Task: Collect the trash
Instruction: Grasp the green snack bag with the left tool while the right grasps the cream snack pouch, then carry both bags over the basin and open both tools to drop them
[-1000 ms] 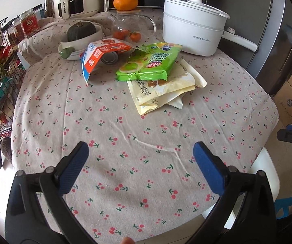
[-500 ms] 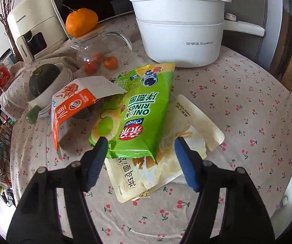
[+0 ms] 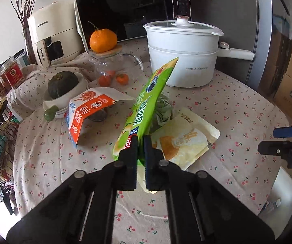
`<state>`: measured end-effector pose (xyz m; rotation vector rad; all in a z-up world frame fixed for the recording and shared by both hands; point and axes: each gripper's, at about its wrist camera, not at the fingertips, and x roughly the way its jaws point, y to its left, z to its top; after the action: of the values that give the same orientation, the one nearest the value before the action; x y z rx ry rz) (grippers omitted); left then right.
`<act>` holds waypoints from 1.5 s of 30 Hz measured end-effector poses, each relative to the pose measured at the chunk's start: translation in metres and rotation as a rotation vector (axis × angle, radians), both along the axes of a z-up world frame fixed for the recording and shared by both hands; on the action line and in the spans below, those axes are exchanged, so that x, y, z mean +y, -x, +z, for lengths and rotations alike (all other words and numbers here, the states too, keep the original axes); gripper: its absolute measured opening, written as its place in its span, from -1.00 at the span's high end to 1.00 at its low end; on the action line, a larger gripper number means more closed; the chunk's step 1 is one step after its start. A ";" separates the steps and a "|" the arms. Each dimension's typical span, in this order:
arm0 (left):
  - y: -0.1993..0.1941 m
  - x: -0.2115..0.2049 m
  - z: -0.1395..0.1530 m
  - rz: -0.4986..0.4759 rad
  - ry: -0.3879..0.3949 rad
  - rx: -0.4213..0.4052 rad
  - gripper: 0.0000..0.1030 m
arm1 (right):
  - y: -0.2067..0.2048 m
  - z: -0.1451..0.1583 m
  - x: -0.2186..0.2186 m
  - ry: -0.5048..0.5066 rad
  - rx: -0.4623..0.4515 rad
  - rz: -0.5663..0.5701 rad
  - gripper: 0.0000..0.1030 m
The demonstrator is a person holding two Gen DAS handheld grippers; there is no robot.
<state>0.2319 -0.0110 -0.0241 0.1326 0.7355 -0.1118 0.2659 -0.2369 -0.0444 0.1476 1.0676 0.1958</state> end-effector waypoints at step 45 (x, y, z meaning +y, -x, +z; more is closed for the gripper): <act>0.131 0.096 0.023 0.111 0.427 -0.023 0.93 | 0.010 0.061 0.033 -0.299 -0.292 0.094 0.93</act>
<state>0.1005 0.0847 -0.0012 -0.3129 0.6803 -0.1581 0.2560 -0.2036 0.0161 0.3278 0.7504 0.4487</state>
